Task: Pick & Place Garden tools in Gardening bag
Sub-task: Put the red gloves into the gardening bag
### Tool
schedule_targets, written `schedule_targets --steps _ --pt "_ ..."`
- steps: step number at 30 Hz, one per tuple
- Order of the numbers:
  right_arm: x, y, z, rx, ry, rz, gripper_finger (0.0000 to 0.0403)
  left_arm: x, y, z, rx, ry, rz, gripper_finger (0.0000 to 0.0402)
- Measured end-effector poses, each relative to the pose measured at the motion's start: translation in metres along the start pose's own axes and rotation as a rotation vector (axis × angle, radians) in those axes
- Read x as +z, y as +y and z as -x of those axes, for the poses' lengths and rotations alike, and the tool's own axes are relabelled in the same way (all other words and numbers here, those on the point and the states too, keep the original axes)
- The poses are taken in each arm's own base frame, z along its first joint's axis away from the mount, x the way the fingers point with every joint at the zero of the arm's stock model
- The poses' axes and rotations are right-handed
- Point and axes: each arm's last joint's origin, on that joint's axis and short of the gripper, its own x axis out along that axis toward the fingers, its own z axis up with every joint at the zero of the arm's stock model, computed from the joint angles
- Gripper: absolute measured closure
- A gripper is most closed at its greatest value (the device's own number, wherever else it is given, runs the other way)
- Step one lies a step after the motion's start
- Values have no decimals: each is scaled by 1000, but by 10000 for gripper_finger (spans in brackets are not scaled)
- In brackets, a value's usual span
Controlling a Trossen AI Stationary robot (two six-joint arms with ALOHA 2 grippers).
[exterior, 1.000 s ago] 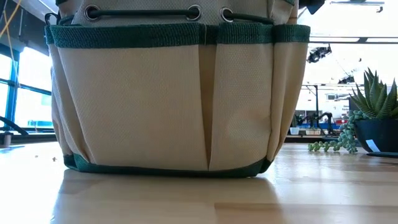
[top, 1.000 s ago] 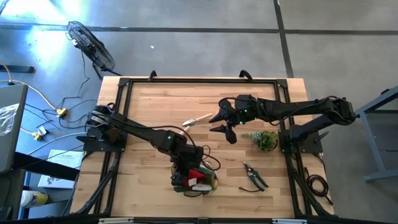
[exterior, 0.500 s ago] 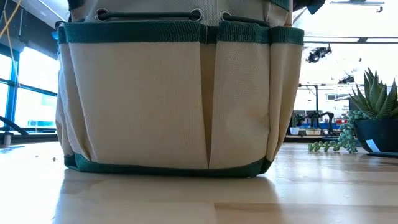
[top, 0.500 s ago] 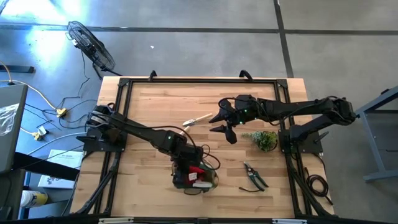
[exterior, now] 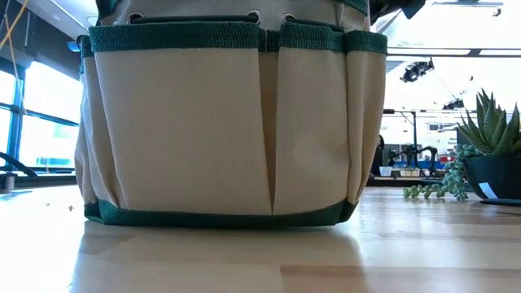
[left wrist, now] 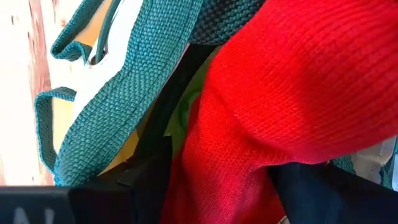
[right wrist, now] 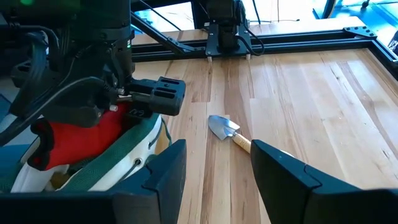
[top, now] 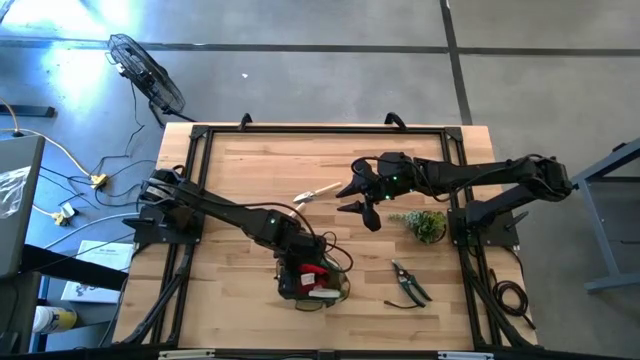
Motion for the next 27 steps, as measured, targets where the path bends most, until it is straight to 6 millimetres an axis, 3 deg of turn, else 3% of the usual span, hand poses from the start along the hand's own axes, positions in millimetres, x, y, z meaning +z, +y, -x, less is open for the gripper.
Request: schedule_targets --steps 27 --pt "1 0 0 4 -5 4 234 1 1 5 -10 -23 -15 151"
